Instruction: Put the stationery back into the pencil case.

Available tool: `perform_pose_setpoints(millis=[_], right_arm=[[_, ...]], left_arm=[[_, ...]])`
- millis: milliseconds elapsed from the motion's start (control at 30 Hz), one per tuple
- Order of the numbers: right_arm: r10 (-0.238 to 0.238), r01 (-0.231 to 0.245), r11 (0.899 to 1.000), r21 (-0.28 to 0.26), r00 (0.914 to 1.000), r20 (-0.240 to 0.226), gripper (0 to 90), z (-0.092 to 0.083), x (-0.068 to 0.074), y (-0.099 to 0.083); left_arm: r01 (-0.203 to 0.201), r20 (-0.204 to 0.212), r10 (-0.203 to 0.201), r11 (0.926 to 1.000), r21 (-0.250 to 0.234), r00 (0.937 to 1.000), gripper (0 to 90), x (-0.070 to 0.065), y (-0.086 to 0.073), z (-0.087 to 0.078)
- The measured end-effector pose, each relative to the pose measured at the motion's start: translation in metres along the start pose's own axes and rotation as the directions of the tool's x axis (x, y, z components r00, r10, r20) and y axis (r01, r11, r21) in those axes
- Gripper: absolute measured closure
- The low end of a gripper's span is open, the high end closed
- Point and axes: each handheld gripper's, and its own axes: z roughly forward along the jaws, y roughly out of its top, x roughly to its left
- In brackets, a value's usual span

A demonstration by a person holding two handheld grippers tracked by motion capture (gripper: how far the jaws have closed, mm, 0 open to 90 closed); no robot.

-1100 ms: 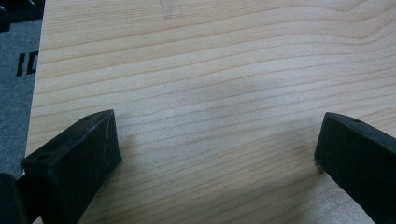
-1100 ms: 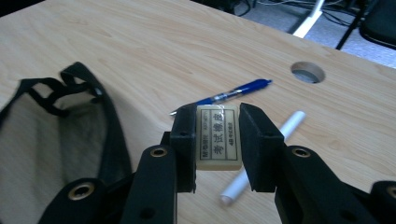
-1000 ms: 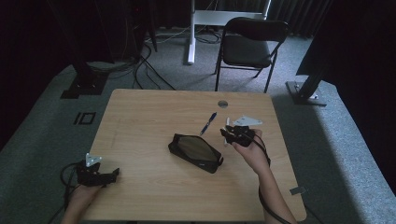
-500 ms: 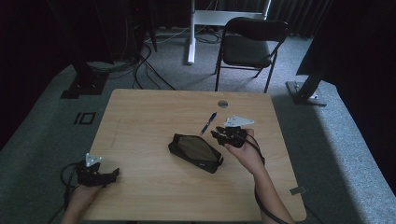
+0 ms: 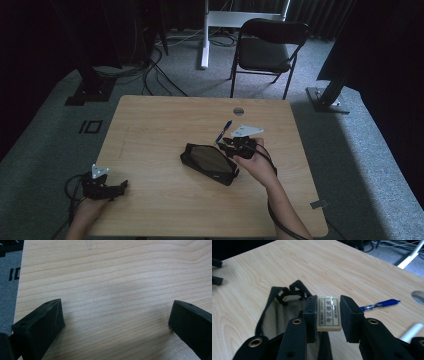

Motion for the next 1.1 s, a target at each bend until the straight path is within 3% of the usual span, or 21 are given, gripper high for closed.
perform_pose_setpoints(millis=[567, 767, 1100], right_arm=[[-0.058, 0.06, 0.998, 0.027, 0.9957, -0.072, 68.1, 0.015, 0.018, 0.008], [-0.084, 0.091, 0.994, 0.067, 0.9919, -0.096, 68.1, 0.024, 0.023, 0.01], [-0.087, 0.105, 0.987, 0.124, 0.9859, -0.143, 68.1, 0.037, 0.025, 0.007]], left_arm=[[0.001, 0.0, -0.001, 1.0, -0.001, 1.0, 0.1, 0.0, 0.0, 0.0], [0.001, 0.0, -0.001, 1.0, -0.001, 1.0, 0.1, 0.0, 0.0, 0.0], [0.002, 0.001, -0.002, 1.0, -0.001, 1.0, 0.1, 0.0, 0.0, 0.0]])
